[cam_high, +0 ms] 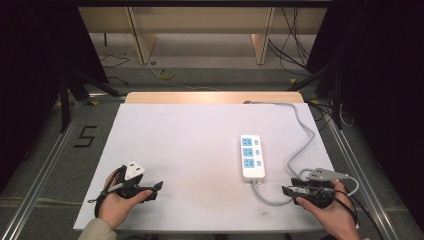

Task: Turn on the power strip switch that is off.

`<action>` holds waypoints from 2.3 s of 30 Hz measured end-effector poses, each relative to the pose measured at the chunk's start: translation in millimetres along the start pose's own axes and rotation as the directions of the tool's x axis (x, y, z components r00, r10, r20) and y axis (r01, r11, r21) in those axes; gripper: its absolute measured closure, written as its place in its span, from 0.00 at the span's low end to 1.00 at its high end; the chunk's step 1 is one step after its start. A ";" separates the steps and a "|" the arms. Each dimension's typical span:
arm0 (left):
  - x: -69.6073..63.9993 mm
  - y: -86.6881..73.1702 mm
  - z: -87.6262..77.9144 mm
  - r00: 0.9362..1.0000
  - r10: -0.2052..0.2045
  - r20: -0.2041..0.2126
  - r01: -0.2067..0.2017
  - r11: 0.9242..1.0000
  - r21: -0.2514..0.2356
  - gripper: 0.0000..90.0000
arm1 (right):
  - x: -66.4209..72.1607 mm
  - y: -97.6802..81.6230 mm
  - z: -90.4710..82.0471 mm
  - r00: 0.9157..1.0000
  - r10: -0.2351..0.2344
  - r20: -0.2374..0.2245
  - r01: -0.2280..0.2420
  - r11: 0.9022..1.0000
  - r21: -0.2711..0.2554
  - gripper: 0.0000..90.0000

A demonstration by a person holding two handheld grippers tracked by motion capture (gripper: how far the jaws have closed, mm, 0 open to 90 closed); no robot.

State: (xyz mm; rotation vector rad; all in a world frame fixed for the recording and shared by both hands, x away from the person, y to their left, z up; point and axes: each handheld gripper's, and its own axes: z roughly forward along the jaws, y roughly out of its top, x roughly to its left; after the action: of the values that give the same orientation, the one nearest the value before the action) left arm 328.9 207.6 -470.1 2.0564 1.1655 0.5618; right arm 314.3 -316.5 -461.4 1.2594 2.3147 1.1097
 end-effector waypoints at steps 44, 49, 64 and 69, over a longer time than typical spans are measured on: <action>-3.8 1.7 -1.4 1.000 0.023 -0.018 -0.023 1.000 -0.011 0.19 | 9.3 48.2 6.8 0.997 -0.071 0.025 0.063 0.971 0.231 1.00; -3.7 2.0 -1.7 0.999 0.024 -0.022 -0.024 1.000 -0.014 0.18 | 10.2 55.1 10.5 0.997 -0.077 0.024 0.069 0.967 0.244 1.00; -3.7 2.9 -2.1 0.999 0.023 -0.025 -0.024 1.000 -0.019 0.18 | 6.9 73.9 19.4 0.996 -0.089 0.024 0.080 0.962 0.261 1.00; -3.5 3.1 -2.2 1.000 0.017 -0.023 -0.018 1.000 -0.023 0.18 | 5.6 77.8 22.2 0.996 -0.089 0.023 0.079 0.960 0.267 1.00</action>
State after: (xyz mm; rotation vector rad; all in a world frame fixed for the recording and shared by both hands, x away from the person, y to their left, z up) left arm 327.4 204.2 -466.4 2.0474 1.1500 0.6056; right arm 369.4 -275.8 -418.0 1.2430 2.5287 0.7612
